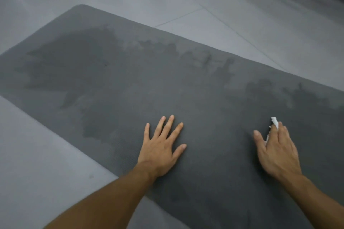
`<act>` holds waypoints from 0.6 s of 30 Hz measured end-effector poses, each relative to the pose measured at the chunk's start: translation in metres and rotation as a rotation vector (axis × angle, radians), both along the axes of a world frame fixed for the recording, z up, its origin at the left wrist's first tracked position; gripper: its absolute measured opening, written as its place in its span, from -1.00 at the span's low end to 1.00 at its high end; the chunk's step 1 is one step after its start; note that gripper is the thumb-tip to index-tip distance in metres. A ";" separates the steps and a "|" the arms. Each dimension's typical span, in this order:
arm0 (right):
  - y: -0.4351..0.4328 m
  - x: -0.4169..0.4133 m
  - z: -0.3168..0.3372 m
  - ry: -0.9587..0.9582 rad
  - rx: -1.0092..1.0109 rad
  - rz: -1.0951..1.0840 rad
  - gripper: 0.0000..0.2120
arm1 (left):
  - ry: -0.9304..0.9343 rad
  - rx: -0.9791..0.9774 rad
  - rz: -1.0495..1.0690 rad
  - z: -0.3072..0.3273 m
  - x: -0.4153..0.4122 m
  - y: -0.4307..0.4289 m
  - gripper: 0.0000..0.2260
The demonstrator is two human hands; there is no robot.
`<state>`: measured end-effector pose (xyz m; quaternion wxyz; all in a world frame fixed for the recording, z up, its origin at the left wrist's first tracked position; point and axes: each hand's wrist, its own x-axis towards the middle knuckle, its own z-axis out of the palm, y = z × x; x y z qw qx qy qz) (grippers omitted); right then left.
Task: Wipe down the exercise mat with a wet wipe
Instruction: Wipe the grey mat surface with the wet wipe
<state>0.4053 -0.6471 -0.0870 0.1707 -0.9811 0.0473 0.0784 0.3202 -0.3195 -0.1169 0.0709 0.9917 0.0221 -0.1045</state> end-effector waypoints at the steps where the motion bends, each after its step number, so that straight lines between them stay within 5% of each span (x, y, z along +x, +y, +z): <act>1: 0.001 0.003 0.000 -0.004 0.008 0.001 -0.10 | 0.001 -0.006 0.028 0.001 0.008 0.002 -0.36; 18: 0.087 0.102 -0.026 -0.055 -0.008 0.204 0.04 | -0.072 -0.046 0.053 -0.010 0.180 0.027 -0.33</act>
